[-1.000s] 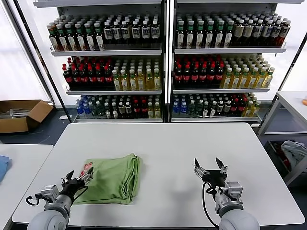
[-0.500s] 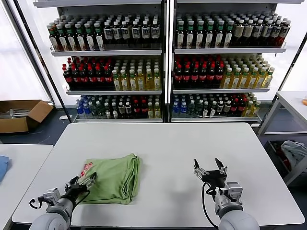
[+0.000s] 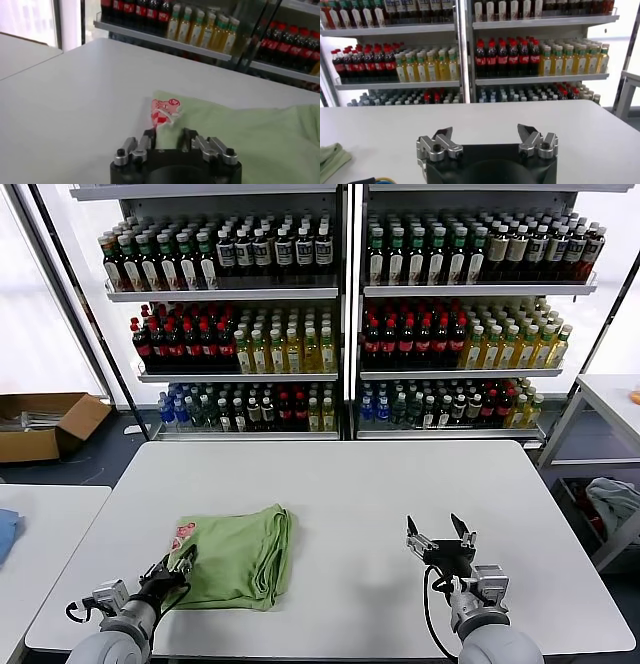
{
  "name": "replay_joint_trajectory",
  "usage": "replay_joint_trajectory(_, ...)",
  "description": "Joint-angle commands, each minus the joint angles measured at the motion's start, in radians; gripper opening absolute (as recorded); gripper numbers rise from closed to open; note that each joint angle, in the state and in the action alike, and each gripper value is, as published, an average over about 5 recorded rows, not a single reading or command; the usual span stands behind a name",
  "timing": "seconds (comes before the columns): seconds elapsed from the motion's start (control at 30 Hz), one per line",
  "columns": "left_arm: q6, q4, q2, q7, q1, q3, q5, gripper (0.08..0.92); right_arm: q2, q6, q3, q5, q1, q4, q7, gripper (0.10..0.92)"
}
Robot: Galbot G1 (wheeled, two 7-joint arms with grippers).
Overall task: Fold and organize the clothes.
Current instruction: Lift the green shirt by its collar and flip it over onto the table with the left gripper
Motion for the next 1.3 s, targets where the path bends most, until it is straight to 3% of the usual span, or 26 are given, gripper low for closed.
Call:
replay_joint_trajectory(0.03,-0.003,0.006,-0.002,0.002,0.002,-0.002,-0.003,0.367,-0.001,0.001,0.001,0.001,0.004,-0.001,0.001,0.823)
replay_joint_trajectory(0.33,-0.044,0.004,0.001,-0.003,0.009,-0.027,0.023,0.121,-0.004,0.0,0.001,0.003,0.018,-0.009,0.006,0.823)
replay_joint_trajectory(0.5,-0.057,0.003,0.064,0.0,0.014,-0.126,0.011,0.089,-0.008,-0.001,0.001,0.004,0.023,-0.005,0.007,0.823)
replay_joint_trajectory(0.6,-0.068,0.017,0.174,0.012,0.025,-0.238,0.006,0.089,-0.008,0.0,-0.003,0.004,0.024,-0.003,0.007,0.823)
replay_joint_trajectory(0.83,-0.13,0.178,0.525,0.108,0.075,-0.5,0.068,0.089,-0.002,0.004,-0.017,0.007,0.03,-0.014,0.007,0.823)
replay_joint_trajectory(0.93,-0.141,0.216,0.619,0.139,0.092,-0.548,0.079,0.089,-0.001,0.005,-0.019,0.007,0.032,-0.016,0.008,0.823)
replay_joint_trajectory(1.07,-0.135,0.164,0.605,0.152,0.09,-0.509,0.093,0.089,0.001,0.005,-0.018,0.008,0.031,-0.014,0.008,0.823)
replay_joint_trajectory(1.3,-0.129,0.067,0.406,0.148,0.058,-0.291,0.168,0.089,-0.003,0.005,-0.007,0.005,0.009,-0.007,0.008,0.823)
